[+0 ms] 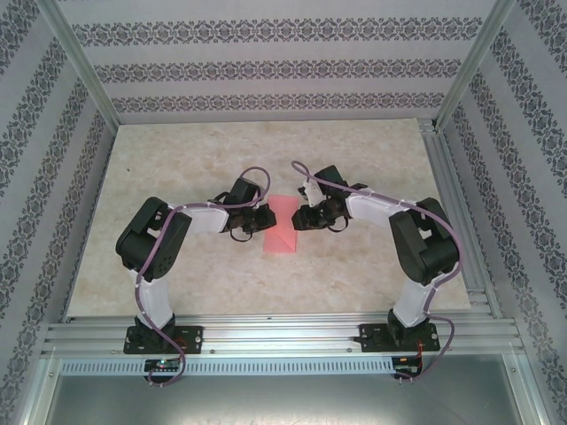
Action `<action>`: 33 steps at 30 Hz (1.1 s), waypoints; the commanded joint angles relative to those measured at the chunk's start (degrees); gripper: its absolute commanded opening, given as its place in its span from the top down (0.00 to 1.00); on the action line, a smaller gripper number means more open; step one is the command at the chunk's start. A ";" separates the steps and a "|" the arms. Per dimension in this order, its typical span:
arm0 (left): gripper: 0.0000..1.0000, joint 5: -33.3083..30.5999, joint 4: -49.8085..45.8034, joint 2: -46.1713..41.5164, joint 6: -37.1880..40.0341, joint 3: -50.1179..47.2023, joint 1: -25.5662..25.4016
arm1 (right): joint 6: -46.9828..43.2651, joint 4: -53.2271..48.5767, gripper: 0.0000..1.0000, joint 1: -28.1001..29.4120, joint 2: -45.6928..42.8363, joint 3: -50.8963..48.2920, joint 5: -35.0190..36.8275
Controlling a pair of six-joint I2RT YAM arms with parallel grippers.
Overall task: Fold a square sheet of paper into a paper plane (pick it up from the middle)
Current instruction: Fold the triangle a second time at the center of the table.
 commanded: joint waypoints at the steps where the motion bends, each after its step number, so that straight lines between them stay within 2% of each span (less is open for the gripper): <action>1: 0.86 -0.11 -0.87 1.76 0.30 -1.08 -0.07 | 6.74 7.87 0.72 1.29 -4.81 -5.69 -1.00; 5: 0.86 -0.10 -1.23 1.76 0.55 -0.91 -0.04 | 13.99 16.80 0.84 3.79 -5.09 -9.22 -5.61; 9: 0.86 0.06 -1.37 1.78 0.71 -0.78 -0.09 | 19.21 24.02 0.90 6.70 -1.12 -10.33 -6.72; 13: 0.86 0.15 -1.65 1.65 0.93 -0.61 -0.10 | 22.79 29.08 0.94 6.84 2.71 -12.08 -7.01; 22: 0.86 -0.12 -2.81 1.89 1.79 -0.05 -0.02 | 20.92 27.02 0.94 5.97 5.95 -17.07 -6.06; 28: 0.86 -0.12 -3.24 2.13 2.00 0.73 -0.02 | 21.49 26.40 0.92 6.22 2.85 -21.04 -7.31; 33: 0.86 -0.20 -3.45 2.01 2.14 0.91 -0.06 | 20.02 21.55 0.91 6.52 -1.34 -21.77 -5.60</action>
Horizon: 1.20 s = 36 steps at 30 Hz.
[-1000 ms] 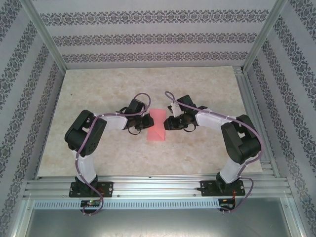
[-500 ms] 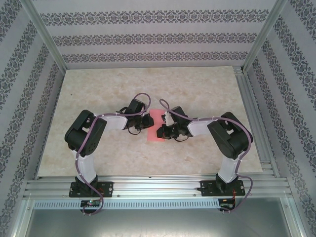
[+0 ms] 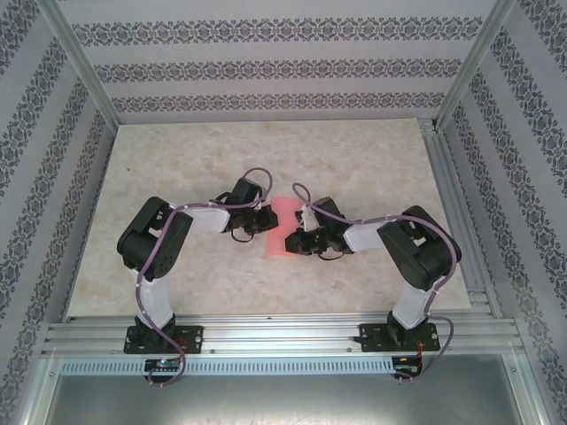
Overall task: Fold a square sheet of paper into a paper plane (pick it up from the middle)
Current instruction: Fold the triangle a second time at the center of the table.
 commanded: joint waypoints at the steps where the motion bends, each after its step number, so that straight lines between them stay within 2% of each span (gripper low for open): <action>1: 0.86 -2.01 -3.06 1.80 1.65 0.54 0.24 | -1.53 -10.12 0.91 0.11 -1.70 -2.16 2.40; 8: 0.85 -1.17 -3.13 1.01 1.69 0.96 0.16 | -2.28 -12.32 0.91 0.26 -1.53 -0.76 2.99; 15: 0.72 1.89 -3.45 -3.63 1.36 4.26 0.25 | -1.75 -11.73 0.91 0.32 -0.86 -0.66 3.71; 18: 0.70 3.26 -2.94 -5.79 1.03 4.50 0.22 | -1.55 -11.67 0.91 0.40 -1.07 -0.39 3.80; 24: 0.78 9.00 3.72 -6.62 -3.21 0.17 0.20 | -1.65 -11.89 0.91 0.42 -0.59 0.48 3.73; 30: 0.83 14.56 10.80 -1.83 -6.02 -2.38 0.10 | -1.52 -11.81 0.91 0.70 -0.25 0.66 3.87; 36: 0.84 10.87 9.32 0.19 -2.44 -3.34 -0.17 | -1.53 -11.92 0.91 0.80 0.10 0.58 4.15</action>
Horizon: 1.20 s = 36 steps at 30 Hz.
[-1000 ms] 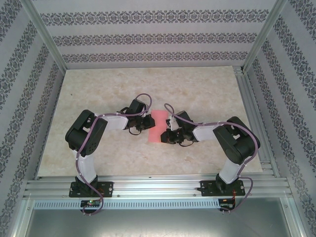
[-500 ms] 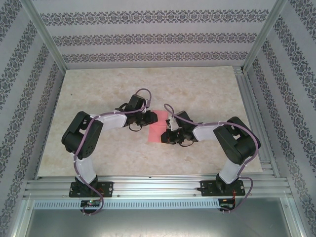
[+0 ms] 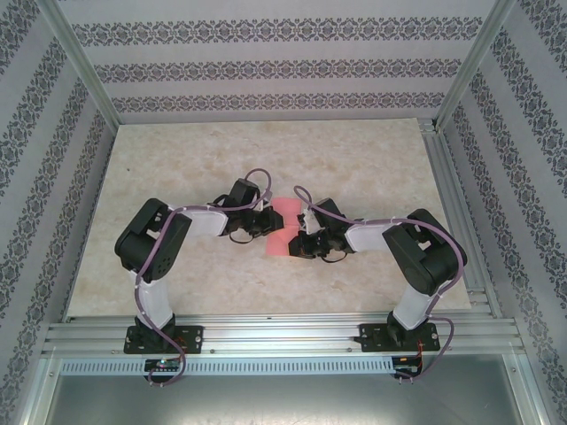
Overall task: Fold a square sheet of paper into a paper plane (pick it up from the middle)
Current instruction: Fold the triangle a second time at the center of the table.
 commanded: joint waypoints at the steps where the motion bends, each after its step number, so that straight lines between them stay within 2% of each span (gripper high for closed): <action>1: 0.85 -1.29 1.84 0.92 2.85 -0.15 -0.09 | -0.45 -4.16 0.91 0.70 1.92 -0.37 2.59; 7: 0.85 -5.19 -3.05 1.18 7.87 1.41 0.25 | -0.82 -4.60 0.91 0.71 2.27 -0.63 3.05; 15: 0.85 -7.10 -3.26 1.44 8.66 0.31 1.10 | -0.93 -4.92 0.93 0.70 2.53 -0.78 3.49; 29: 0.81 -2.27 0.62 2.67 6.70 0.24 4.62 | -0.84 -4.63 0.96 0.71 3.57 -0.92 4.20; 36: 0.81 -2.46 -0.14 4.29 8.04 0.69 5.70 | -0.55 -4.57 0.96 0.71 3.30 -0.50 3.93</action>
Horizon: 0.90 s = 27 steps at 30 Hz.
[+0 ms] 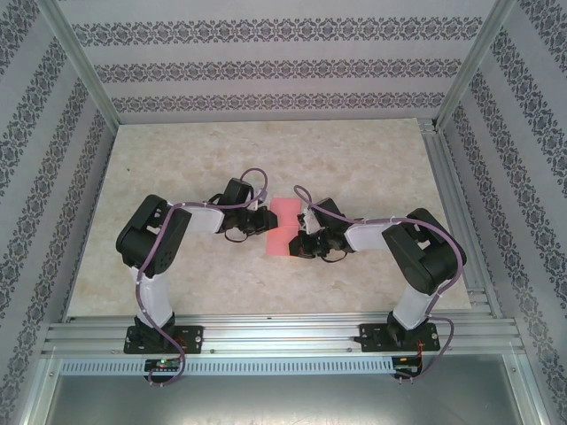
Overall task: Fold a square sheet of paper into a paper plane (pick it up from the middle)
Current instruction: Fold the triangle a second time at the center of the table.
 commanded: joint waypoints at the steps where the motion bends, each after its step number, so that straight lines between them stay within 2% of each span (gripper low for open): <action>1: 0.81 -3.93 0.40 2.64 1.75 0.45 2.29 | -0.45 -4.23 0.96 0.78 2.70 -0.71 3.98; 4: 0.81 -2.23 2.14 2.73 0.67 0.22 3.27 | -0.71 -4.95 0.96 0.75 2.69 -0.27 4.19; 18: 0.77 -1.65 -1.03 -0.27 1.17 2.80 4.98 | -1.29 -7.40 0.92 0.80 -0.36 3.05 3.89; 23: 0.75 -0.68 -1.55 -3.35 0.15 3.53 4.89 | -0.58 -8.02 0.81 0.89 -5.73 6.36 2.79; 24: 0.75 -0.76 -1.82 -4.14 0.14 3.49 4.95 | -0.58 -8.44 0.76 0.88 -7.24 6.67 3.16; 27: 0.73 -1.37 -3.92 -7.17 0.65 3.44 4.94 | -1.33 -10.98 0.69 0.22 -11.98 6.72 6.63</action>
